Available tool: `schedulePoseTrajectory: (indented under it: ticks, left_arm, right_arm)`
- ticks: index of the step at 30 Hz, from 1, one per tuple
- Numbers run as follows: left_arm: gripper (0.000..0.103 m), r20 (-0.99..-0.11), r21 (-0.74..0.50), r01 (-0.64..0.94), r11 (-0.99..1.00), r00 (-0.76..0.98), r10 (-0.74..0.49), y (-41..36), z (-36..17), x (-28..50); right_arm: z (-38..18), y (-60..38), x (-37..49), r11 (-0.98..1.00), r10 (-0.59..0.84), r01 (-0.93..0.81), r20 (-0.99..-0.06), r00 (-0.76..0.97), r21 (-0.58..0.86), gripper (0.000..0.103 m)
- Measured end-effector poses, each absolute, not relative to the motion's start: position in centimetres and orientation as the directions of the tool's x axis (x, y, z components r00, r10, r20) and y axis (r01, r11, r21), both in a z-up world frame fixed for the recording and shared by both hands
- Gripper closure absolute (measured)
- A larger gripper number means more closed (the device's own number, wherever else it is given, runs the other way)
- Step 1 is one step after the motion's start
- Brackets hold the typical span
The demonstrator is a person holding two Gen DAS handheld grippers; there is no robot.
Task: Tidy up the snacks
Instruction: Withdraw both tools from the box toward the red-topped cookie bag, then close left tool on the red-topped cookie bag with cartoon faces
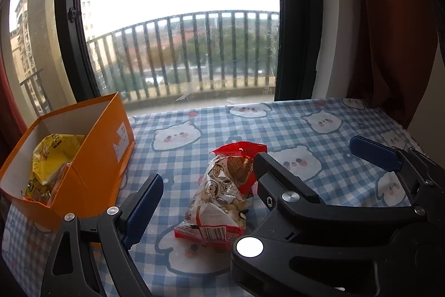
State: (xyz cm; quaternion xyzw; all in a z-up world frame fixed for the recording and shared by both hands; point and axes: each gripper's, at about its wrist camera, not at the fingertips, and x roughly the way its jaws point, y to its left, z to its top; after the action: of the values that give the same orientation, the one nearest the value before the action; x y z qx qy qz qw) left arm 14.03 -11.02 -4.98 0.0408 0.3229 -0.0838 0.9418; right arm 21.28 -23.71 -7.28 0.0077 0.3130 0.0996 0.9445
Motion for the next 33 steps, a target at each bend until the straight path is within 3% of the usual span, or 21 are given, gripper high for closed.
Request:
schedulePoseTrajectory:
  ticks: [16,24,33]
  left_arm:
    - [0.014,-0.679,0.051,0.149,0.987,0.730,-0.075,-11.8,-9.4,18.8]
    - [0.029,-0.744,0.011,0.173,0.985,0.660,-0.107,-11.8,-12.2,20.1]
    - [0.030,-0.733,0.034,0.183,0.982,0.672,-0.100,-12.2,-12.4,19.9]
  right_arm:
    - [-11.6,-24.6,26.0,0.989,0.147,-0.116,-0.670,0.727,0.091,0.000]
    - [-14.2,-24.6,27.5,0.989,0.143,-0.126,-0.724,0.674,0.078,0.000]
    - [-15.1,-24.4,28.2,0.987,0.152,-0.143,-0.740,0.655,0.076,0.000]
